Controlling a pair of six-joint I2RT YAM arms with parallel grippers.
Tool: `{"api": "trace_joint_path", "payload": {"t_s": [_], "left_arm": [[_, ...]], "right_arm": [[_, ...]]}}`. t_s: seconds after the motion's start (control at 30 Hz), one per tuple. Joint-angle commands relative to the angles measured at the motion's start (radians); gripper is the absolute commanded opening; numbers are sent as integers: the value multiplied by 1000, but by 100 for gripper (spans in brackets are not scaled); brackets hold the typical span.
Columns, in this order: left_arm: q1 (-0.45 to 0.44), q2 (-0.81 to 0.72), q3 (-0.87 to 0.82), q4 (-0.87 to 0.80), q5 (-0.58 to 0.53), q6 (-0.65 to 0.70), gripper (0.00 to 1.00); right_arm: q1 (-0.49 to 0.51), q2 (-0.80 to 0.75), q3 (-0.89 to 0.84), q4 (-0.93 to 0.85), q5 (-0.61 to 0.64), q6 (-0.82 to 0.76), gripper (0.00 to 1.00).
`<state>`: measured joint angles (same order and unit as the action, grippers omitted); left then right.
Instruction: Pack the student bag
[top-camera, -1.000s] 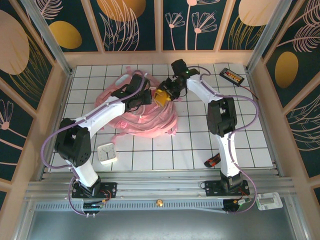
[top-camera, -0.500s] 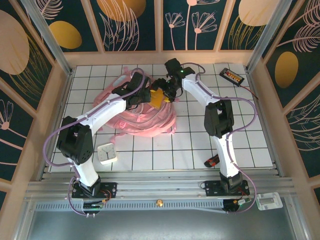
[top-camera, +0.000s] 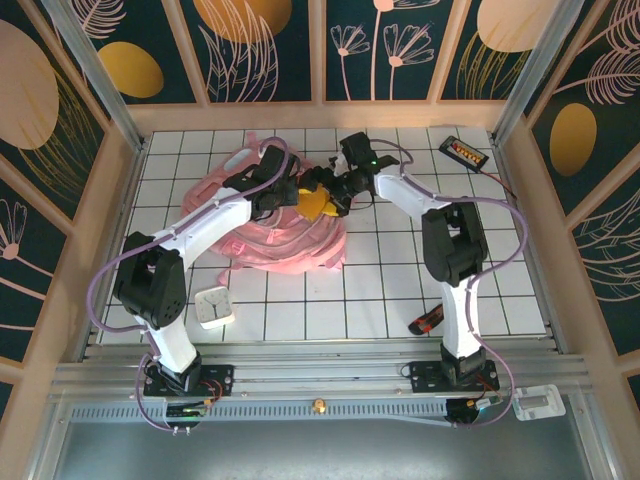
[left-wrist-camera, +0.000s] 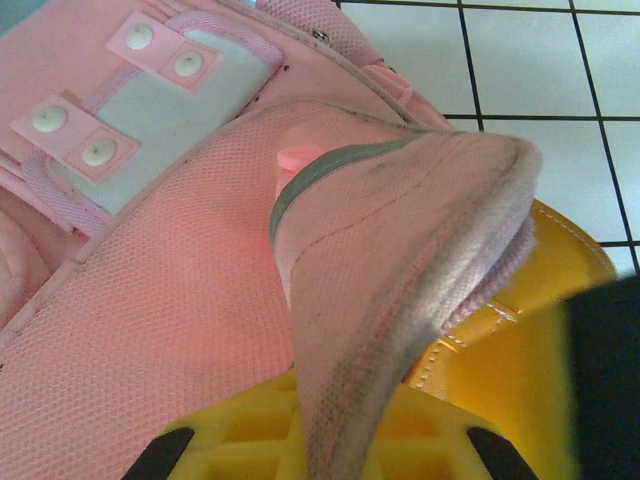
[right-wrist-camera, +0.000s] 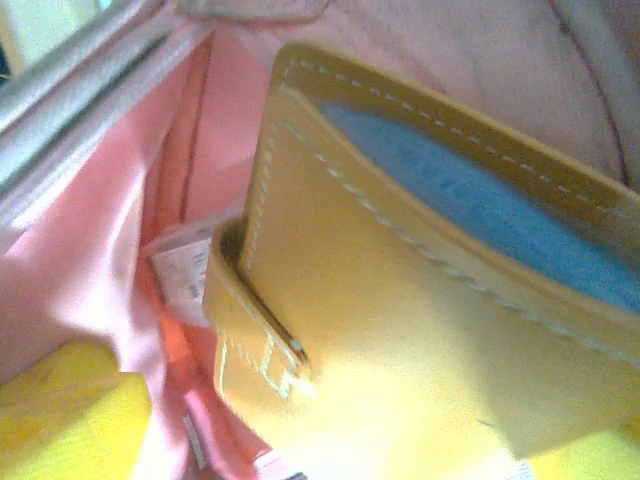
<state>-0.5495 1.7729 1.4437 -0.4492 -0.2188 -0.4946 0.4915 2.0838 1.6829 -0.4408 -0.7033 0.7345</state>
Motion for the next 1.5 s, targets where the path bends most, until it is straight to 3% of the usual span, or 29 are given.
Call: {"api": "trace_joint_path", "payload": {"t_s": [0.0,0.13,0.37,0.53,0.67,0.73,0.8,0.9,1.2,1.4,1.47], "left_arm": [[1,-9,14,83,-8,10,0],[1,0,18,75,1,7,0],[1,-14,18,84,20,2,0],[0,-22,16,104,51,-3,0],[0,-28,11,129,75,-9,0],[1,-34,5,145,82,-13,0],[2,-31,5,145,82,-12,0],[5,-28,-11,156,85,-20,0],[14,-38,-42,191,91,-36,0],[16,-41,-42,196,102,-33,0],[16,-44,-45,195,104,-33,0]], "right_arm": [[-3,-62,-42,119,-79,-6,87],[-3,-60,-67,161,-87,-38,79],[3,-15,-50,198,-97,-45,48],[25,27,-14,209,-106,-37,39],[45,82,46,165,-134,-64,38],[45,94,58,139,-170,-82,40],[33,87,62,84,-182,-116,48],[2,3,-18,83,-189,-138,98],[-99,-259,-228,61,-176,-186,99],[-139,-218,-230,41,-113,-201,99],[-138,-164,-219,17,-76,-242,92]]}}
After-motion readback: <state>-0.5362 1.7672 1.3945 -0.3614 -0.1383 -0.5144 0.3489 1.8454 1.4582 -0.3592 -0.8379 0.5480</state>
